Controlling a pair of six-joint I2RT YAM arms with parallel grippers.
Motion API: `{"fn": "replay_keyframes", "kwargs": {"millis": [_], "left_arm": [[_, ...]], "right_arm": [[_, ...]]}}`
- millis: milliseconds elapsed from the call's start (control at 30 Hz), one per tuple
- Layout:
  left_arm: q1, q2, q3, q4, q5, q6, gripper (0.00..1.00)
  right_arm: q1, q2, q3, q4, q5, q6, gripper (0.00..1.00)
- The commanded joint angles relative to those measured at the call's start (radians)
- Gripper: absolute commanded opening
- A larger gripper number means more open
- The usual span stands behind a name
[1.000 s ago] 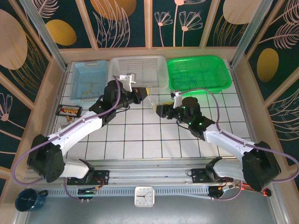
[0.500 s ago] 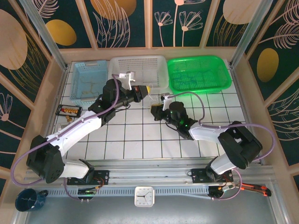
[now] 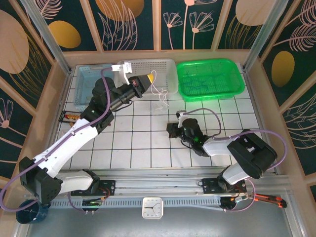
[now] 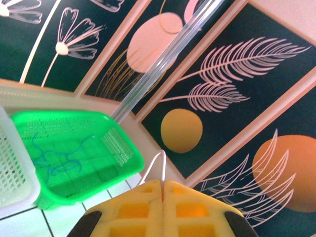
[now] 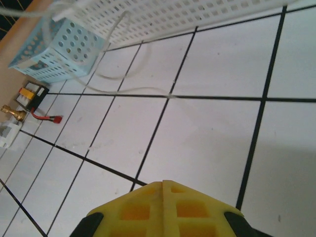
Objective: Untangle the cables
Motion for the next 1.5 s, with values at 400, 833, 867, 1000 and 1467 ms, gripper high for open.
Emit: {"fn": "replay_keyframes", "kwargs": {"millis": [400, 833, 867, 1000, 1467], "left_arm": [[-0.005, 0.003, -0.001, 0.031, -0.002, -0.001, 0.00], [-0.005, 0.039, -0.014, 0.052, 0.015, -0.018, 0.00], [-0.006, 0.041, -0.017, 0.054, 0.016, -0.021, 0.00], [-0.005, 0.044, -0.023, 0.062, 0.022, -0.032, 0.00], [-0.005, 0.022, -0.054, 0.127, 0.040, -0.102, 0.00]], "right_arm": [[0.010, -0.269, 0.014, -0.106, 0.002, -0.054, 0.48], [0.029, -0.409, 0.074, -0.148, 0.042, -0.130, 0.63], [0.029, -0.389, 0.098, -0.138, 0.045, -0.139, 0.63], [0.029, -0.307, 0.170, -0.093, 0.039, -0.155, 0.64], [0.019, 0.064, 0.289, 0.041, 0.070, -0.150, 0.02]]}}
